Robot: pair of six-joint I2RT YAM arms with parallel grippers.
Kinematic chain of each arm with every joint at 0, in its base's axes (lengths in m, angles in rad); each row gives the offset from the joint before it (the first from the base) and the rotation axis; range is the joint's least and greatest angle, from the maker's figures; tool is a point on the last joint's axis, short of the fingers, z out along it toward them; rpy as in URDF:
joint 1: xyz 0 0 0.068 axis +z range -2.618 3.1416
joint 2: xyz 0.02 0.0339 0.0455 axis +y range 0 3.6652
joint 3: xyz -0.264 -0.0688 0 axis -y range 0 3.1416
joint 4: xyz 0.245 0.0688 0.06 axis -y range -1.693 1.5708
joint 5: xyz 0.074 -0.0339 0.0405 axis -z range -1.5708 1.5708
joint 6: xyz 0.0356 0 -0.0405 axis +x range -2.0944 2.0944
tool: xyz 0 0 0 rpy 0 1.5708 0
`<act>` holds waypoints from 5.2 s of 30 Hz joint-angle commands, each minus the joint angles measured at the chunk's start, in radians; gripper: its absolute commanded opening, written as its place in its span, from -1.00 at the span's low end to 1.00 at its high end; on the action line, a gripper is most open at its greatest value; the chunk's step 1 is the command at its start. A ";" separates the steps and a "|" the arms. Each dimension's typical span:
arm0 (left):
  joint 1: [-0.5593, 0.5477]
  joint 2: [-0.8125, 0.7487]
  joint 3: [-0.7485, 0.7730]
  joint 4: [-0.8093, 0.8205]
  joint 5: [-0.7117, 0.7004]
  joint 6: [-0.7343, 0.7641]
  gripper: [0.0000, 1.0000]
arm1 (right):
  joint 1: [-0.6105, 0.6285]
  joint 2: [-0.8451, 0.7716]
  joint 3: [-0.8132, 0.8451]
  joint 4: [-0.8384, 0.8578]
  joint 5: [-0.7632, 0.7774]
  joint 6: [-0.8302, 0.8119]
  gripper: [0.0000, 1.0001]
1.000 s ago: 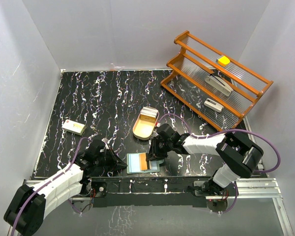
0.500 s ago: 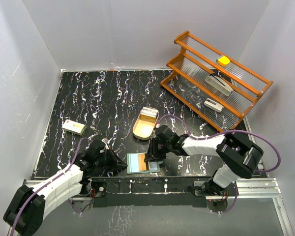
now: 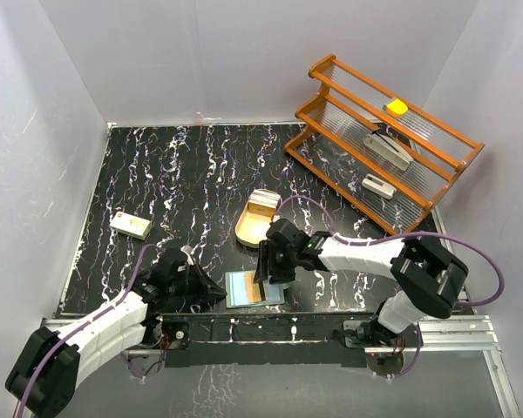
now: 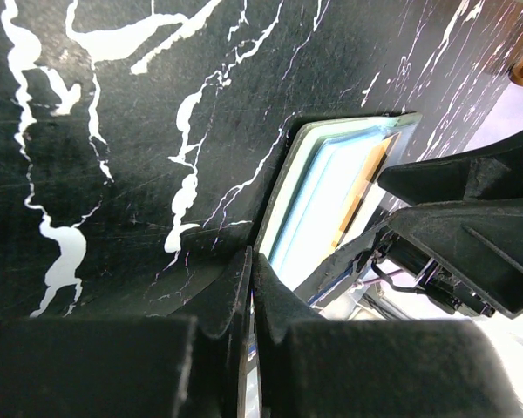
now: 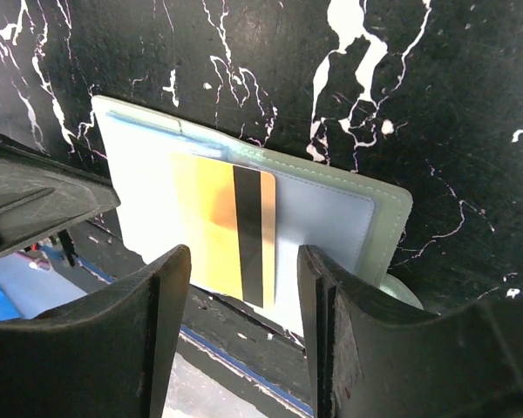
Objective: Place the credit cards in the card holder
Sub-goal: Insert the credit card into the card holder, then pick up the credit card from the storage box.
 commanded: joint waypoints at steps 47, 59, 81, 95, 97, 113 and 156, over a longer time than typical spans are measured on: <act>-0.014 -0.135 0.511 -0.458 -0.313 0.297 0.32 | 0.032 -0.046 0.435 -0.172 0.390 -0.468 0.18; -0.014 -0.137 0.621 -0.536 -0.293 0.482 0.97 | -0.089 0.154 0.564 -0.093 0.430 -0.907 0.24; -0.015 -0.321 0.599 -0.573 -0.405 0.531 0.97 | -0.108 0.456 0.767 -0.102 0.637 -1.283 0.35; -0.015 -0.305 0.602 -0.581 -0.437 0.529 0.97 | -0.117 0.462 0.775 -0.108 0.664 -1.319 0.05; -0.014 -0.304 0.601 -0.580 -0.434 0.530 0.97 | -0.118 0.453 0.777 -0.109 0.653 -1.319 0.01; -0.014 -0.289 0.597 -0.575 -0.436 0.530 0.97 | -0.117 0.449 0.805 -0.154 0.609 -1.318 -0.45; -0.014 -0.267 0.537 -0.301 -0.037 0.134 0.19 | -0.030 -0.372 0.211 0.149 -0.157 -0.323 -1.00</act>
